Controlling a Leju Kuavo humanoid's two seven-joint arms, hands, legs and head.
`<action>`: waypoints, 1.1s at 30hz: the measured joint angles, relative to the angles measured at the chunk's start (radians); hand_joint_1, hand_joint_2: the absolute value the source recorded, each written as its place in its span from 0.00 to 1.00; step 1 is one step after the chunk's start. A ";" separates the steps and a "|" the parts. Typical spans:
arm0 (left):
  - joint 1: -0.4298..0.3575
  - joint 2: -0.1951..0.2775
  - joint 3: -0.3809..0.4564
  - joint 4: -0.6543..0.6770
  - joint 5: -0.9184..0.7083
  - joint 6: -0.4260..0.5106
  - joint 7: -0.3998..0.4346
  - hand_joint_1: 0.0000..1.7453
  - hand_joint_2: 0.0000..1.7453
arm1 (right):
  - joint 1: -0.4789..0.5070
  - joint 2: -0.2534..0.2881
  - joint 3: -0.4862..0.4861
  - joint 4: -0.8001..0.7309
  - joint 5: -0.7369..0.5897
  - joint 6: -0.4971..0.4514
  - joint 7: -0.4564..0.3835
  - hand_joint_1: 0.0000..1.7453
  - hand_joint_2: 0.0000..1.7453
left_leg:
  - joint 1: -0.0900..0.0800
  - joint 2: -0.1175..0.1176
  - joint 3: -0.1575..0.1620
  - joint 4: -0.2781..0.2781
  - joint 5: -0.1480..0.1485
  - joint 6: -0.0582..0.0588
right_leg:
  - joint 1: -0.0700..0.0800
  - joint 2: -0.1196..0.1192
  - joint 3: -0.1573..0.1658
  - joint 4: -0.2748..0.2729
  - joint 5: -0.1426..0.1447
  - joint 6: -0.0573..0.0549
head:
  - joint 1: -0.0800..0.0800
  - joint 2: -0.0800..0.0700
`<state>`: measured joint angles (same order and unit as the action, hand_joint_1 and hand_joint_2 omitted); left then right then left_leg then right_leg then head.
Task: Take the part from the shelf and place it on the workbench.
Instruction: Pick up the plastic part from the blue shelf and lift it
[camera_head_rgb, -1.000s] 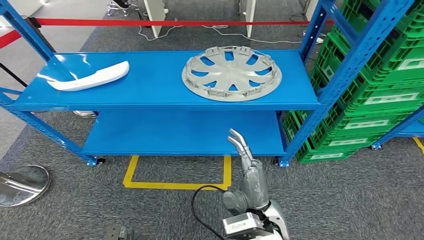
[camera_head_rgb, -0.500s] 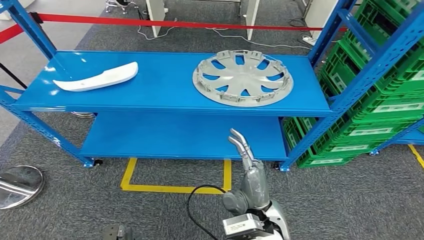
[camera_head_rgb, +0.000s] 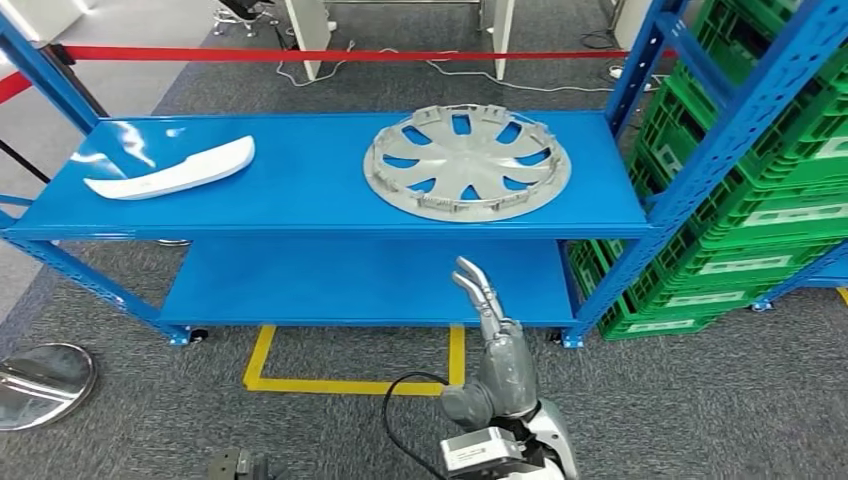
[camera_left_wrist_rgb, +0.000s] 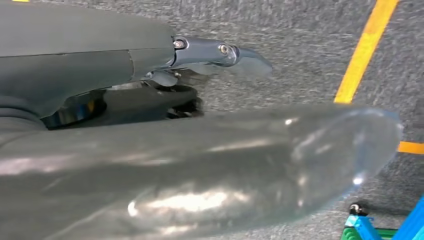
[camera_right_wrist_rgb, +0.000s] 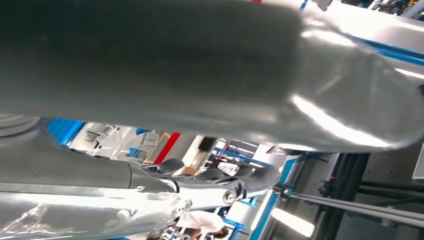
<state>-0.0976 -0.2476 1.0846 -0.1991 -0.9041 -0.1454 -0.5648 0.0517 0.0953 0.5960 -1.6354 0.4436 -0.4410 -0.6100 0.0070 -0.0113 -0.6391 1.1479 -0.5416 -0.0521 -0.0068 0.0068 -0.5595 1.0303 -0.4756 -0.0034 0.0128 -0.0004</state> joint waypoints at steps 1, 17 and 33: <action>0.001 0.000 0.000 0.000 0.000 0.004 0.001 0.00 0.00 | 0.000 0.000 0.000 0.000 0.000 0.000 0.000 0.00 0.00 | 0.000 0.000 -0.043 0.066 -0.022 -0.003 | 0.000 0.000 0.005 0.000 -0.004 -0.002 | -0.001 0.000; 0.000 -0.002 0.002 0.000 -0.006 0.054 0.022 0.00 0.00 | -0.002 -0.002 0.001 -0.001 0.003 -0.002 0.000 0.00 0.00 | 0.002 0.003 0.002 -0.130 0.130 0.058 | 0.004 0.002 -0.077 0.255 -0.191 0.055 | 0.005 0.000; 0.003 0.001 0.005 0.000 0.002 -0.054 0.006 0.00 0.00 | -0.001 -0.004 0.005 -0.002 0.008 0.001 0.000 0.00 0.00 | -0.001 0.000 -0.115 0.137 0.008 0.000 | 0.001 0.003 0.003 0.006 -0.021 -0.003 | -0.004 0.000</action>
<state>-0.0947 -0.2465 1.0893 -0.1991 -0.9023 -0.1999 -0.5592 0.0508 0.0916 0.6012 -1.6377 0.4517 -0.4401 -0.6100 0.0063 -0.0117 -0.7538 1.2852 -0.5340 -0.0517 -0.0059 0.0099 -0.5560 1.0366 -0.4964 -0.0064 0.0091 -0.0004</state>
